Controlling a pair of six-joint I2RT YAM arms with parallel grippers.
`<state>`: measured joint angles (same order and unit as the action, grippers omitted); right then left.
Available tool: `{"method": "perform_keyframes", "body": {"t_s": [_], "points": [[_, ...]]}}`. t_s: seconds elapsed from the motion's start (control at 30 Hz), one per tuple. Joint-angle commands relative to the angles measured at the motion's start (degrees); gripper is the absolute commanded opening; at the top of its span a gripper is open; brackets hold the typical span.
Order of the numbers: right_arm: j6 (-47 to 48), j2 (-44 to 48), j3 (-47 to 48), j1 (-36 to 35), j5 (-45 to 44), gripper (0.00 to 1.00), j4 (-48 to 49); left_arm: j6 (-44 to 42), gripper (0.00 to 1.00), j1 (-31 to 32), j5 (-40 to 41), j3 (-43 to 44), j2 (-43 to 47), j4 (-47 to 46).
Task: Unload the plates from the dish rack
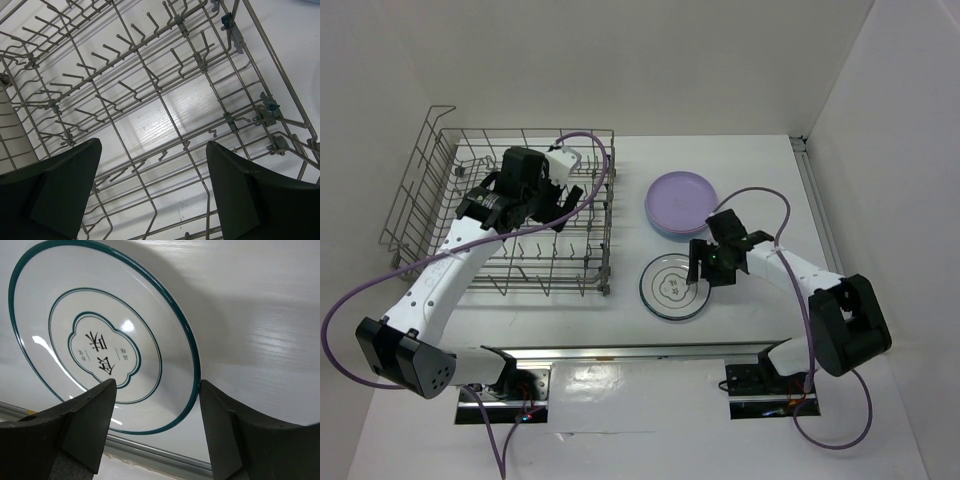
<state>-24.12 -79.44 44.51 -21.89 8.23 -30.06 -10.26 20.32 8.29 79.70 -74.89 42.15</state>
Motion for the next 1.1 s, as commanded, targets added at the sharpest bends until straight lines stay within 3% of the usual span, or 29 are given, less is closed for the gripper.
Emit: {"method": "perform_keyframes", "body": {"t_s": [0.0, 0.23, 0.47, 0.6, 0.63, 0.73, 0.8, 0.9, 1.0, 1.07], "points": [[0.6, -1.3, 4.6, -4.7, -5.8, 0.74, -2.8, 0.2, 1.0, -0.4, 0.3, -0.1, 1.5, -1.5], [-0.8, -4.8, 6.0, -5.5, -11.1, 0.74, -8.0, -0.4, 1.0, -0.4, -0.2, -0.1, 1.5, -1.5], [-3.2, -0.9, 10.6, -5.5, -12.7, 0.74, -10.7, -0.9, 1.0, -0.4, 1.5, -0.1, 1.5, -2.1], [-5.8, 9.5, 14.7, -4.8, -18.0, 0.89, -9.9, 2.3, 1.0, -1.9, 6.7, 0.5, 2.0, -2.6], [-5.8, 11.6, 16.0, -4.8, -19.4, 0.95, -9.9, 4.3, 1.0, -2.4, 11.1, 0.5, 2.0, -4.2], [-4.9, 18.6, 17.5, -3.4, -25.8, 1.0, -9.2, 5.5, 1.0, -6.4, 20.5, -0.2, 2.6, -8.0], [-4.3, 21.0, 18.6, -3.4, -29.4, 1.0, -10.4, 5.5, 1.0, -10.0, 21.8, 0.8, 2.6, -8.0], [-8.6, 22.3, 21.5, -3.4, -34.8, 1.0, -15.3, 8.4, 1.0, -23.5, 15.8, 5.4, 1.4, -2.7], [-24.6, 21.1, 25.3, -3.4, -40.1, 1.0, -24.9, 7.3, 1.0, -29.2, 11.0, 3.3, 4.1, -0.1], [-24.7, 21.1, 25.8, -3.4, -40.1, 1.0, -26.9, 6.0, 1.0, -29.7, 11.0, -0.6, 6.7, -0.6]]}}
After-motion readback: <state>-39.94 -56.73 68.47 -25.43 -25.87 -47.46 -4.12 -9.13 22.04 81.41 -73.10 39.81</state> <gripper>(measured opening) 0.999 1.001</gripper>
